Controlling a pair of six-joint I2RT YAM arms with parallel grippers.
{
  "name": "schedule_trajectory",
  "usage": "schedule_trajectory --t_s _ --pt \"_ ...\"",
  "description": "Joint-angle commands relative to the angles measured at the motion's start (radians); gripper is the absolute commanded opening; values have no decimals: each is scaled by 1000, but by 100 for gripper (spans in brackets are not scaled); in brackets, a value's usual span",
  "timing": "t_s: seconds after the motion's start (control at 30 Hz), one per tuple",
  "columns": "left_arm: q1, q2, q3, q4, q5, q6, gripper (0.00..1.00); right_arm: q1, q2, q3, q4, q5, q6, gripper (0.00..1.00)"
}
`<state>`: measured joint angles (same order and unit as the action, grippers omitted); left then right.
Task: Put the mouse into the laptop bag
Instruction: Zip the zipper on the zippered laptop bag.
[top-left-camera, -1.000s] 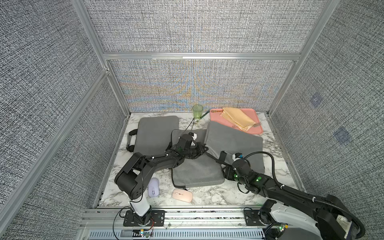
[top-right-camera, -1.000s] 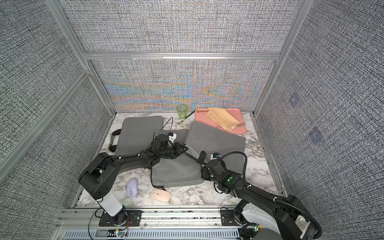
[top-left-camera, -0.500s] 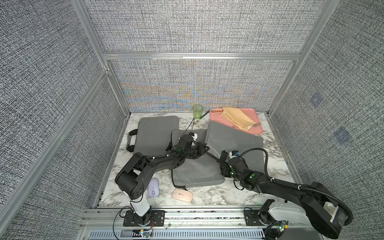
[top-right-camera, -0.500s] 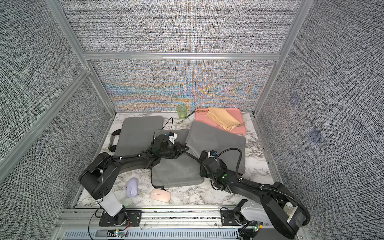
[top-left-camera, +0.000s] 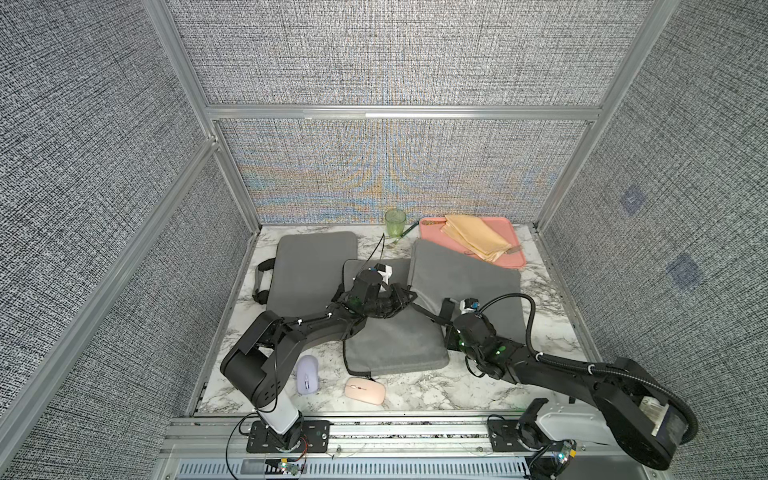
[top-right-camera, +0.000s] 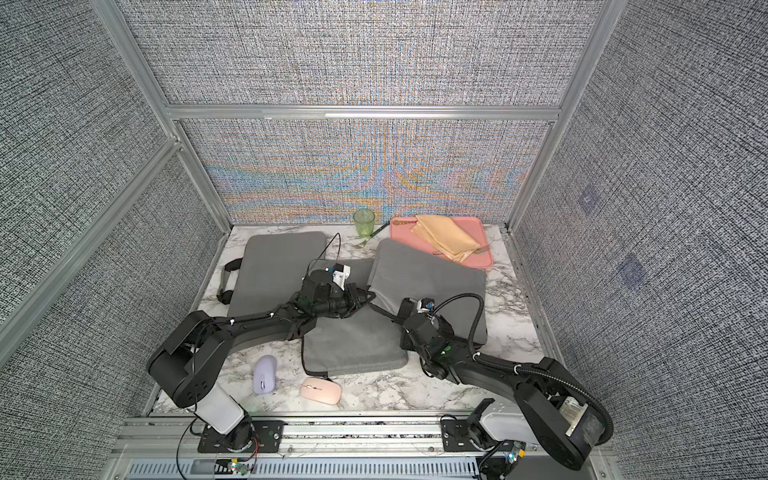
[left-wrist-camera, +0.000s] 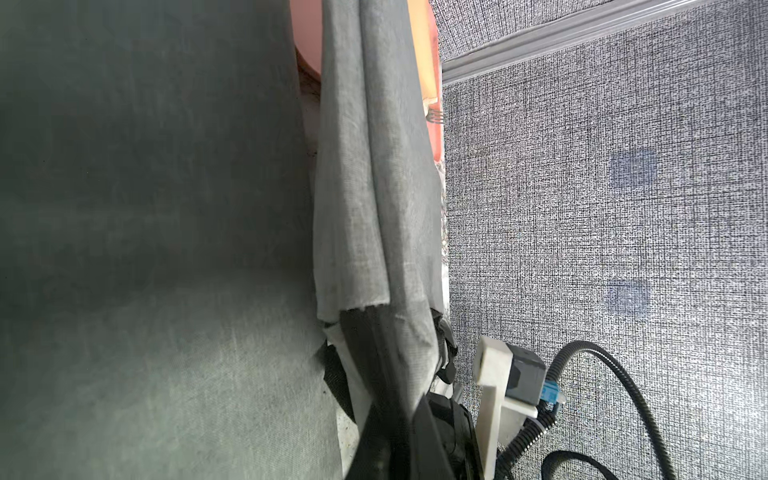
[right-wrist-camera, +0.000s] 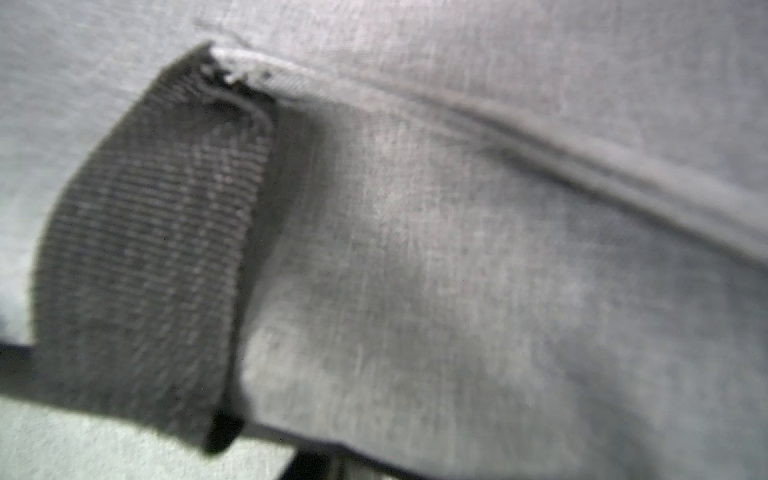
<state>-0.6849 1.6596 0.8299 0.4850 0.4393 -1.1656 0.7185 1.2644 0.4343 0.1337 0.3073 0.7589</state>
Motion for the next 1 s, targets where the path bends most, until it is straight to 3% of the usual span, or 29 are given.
schedule_trajectory --t_s 0.0,0.03,0.23,0.53,0.73,0.97 --pt "0 -5 4 83 16 0 0 0 -14 7 53 28 8 4" --pt "0 3 5 84 15 -2 0 0 -26 0 49 25 11 0" --pt "5 58 46 76 -1 13 0 -1 -171 -79 -4 -19 30 0" --pt "34 135 164 -22 -48 71 0 -24 -396 -97 -346 -3 88 0" --pt "83 146 201 -37 -27 73 0 -42 -422 -51 -581 70 148 0" --pt "113 120 208 -53 -40 116 0 -73 -423 -25 -645 64 162 0"
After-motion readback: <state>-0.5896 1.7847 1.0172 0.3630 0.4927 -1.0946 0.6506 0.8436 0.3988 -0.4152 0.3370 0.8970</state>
